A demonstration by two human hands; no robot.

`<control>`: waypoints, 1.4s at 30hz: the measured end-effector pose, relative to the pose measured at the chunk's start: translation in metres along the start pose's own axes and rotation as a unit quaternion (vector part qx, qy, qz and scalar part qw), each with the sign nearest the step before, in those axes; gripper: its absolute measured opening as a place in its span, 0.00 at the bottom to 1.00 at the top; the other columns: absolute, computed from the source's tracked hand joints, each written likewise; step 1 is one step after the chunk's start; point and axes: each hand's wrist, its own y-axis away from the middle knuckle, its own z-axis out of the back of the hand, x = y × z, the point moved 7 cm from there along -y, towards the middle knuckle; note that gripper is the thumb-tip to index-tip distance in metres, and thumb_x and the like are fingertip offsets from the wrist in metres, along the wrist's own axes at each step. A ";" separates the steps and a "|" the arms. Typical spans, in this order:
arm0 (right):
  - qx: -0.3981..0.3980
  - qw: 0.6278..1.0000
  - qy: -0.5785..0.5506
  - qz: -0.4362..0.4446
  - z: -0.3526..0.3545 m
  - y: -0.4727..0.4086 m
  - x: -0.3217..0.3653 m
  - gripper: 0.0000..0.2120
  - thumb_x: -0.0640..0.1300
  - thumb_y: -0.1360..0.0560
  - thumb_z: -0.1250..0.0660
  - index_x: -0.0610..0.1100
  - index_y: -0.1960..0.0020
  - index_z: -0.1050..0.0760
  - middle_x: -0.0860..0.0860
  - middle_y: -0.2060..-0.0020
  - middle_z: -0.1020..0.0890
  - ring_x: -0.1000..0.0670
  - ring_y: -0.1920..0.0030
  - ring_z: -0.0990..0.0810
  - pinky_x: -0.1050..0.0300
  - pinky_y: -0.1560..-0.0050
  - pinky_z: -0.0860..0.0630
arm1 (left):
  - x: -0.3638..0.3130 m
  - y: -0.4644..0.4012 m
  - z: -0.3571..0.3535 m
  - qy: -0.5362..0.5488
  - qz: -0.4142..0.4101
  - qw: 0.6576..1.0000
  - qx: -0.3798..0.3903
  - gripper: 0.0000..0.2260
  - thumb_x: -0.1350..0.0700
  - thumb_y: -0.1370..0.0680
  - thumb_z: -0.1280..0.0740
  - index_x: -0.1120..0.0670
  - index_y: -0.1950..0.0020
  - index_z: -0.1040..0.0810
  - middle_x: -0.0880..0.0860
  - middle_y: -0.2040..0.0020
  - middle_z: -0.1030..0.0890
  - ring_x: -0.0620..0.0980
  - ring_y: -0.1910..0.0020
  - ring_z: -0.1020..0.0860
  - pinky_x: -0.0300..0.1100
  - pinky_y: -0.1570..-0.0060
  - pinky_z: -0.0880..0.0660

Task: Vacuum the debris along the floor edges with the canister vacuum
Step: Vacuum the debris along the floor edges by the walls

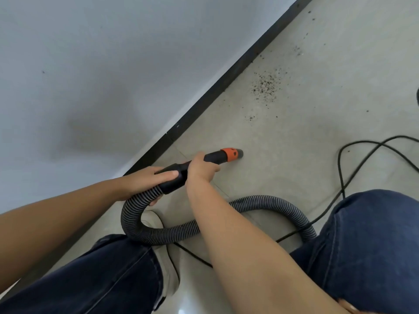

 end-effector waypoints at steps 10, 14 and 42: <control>0.029 0.999 0.020 0.017 0.008 -0.043 0.046 0.25 0.48 0.21 0.40 0.42 0.28 0.42 0.42 0.40 0.25 0.42 0.47 0.23 0.52 0.48 0.24 | -0.040 -0.032 -0.018 0.001 -0.007 0.999 -0.054 0.26 0.38 0.24 0.36 0.61 0.45 0.27 0.57 0.69 0.24 0.49 0.75 0.24 0.42 0.71 0.25; -0.003 0.998 -0.006 0.066 0.025 -0.074 0.082 0.29 0.52 0.30 0.38 0.41 0.33 0.36 0.40 0.45 0.20 0.40 0.50 0.19 0.45 0.46 0.21 | -0.075 -0.062 -0.043 -0.018 -0.035 0.997 -0.060 0.19 0.40 0.22 0.37 0.55 0.44 0.26 0.57 0.65 0.23 0.50 0.73 0.23 0.42 0.70 0.25; 0.098 0.987 0.080 0.095 0.000 -0.097 0.119 0.31 0.50 0.33 0.36 0.39 0.33 0.34 0.41 0.49 0.22 0.38 0.46 0.19 0.43 0.44 0.21 | -0.090 -0.075 -0.054 0.103 -0.044 0.979 -0.171 0.21 0.41 0.22 0.38 0.56 0.38 0.29 0.57 0.61 0.23 0.50 0.70 0.23 0.42 0.70 0.23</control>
